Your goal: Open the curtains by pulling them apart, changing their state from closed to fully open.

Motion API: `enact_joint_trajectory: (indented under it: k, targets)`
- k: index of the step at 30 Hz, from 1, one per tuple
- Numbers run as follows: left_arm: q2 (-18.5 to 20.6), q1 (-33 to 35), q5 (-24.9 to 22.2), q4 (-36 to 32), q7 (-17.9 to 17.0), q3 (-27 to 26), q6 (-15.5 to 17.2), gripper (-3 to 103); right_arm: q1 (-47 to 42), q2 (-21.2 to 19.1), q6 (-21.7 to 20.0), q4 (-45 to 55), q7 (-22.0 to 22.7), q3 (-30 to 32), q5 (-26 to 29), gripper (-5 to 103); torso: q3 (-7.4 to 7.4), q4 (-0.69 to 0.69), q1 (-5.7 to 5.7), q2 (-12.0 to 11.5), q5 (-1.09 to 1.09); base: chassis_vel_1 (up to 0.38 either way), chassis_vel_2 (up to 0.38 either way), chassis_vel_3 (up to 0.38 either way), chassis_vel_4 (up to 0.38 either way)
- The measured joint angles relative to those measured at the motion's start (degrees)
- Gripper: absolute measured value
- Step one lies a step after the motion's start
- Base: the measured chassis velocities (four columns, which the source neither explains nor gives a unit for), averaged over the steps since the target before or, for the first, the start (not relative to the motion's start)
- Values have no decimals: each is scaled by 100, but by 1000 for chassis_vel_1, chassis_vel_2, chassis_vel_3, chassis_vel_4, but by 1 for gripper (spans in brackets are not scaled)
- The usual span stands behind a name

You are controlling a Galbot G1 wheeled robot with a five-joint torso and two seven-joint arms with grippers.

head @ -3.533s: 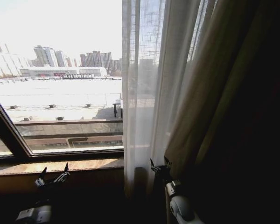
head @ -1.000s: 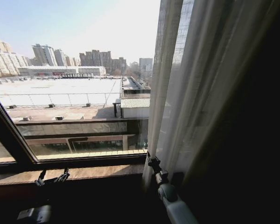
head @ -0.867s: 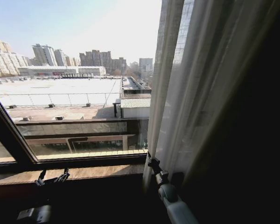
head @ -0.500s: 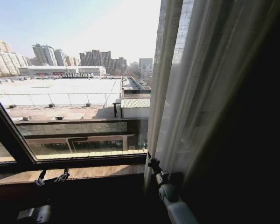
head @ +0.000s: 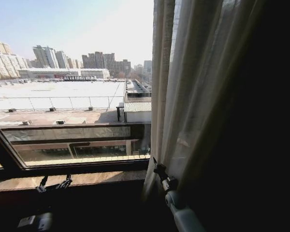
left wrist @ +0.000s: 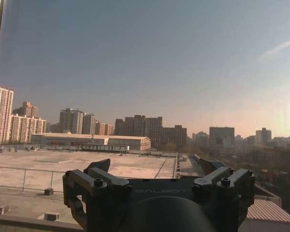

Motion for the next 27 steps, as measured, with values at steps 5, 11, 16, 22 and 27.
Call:
enact_joint_trajectory:
  k: [5, 11, 16, 22, 27]
  targets:
    - [0, 0, 0, 0, 0, 0, 0, 100, 4, -8, 9, -19, -42, 12, -1, 0, 0, 0, 0, 0, 0, -309, -318, 313, 323]
    - [0, 0, 0, 0, 0, 0, 0, 100, 27, 2, 42, -48, -35, -3, -3, 0, 0, 0, 0, 0, 0, -352, -355, 349, 353]
    - [0, 0, 0, 0, 3, 2, 0, 100, 55, 26, 167, -77, 66, -41, -75, 0, 0, -2, 1, 0, 1, -340, -323, 325, 318]
    - [-1, 0, 0, -1, 6, 3, 0, 100, 49, -61, 102, -41, 172, -27, -369, 0, 0, -1, 1, 0, 4, -129, -137, 137, 122]
    - [0, 0, 0, 0, 3, 0, 0, 100, 61, -206, -193, -41, 702, 175, -580, 0, 0, 1, 0, 0, -7, 12, 6, -10, -8]
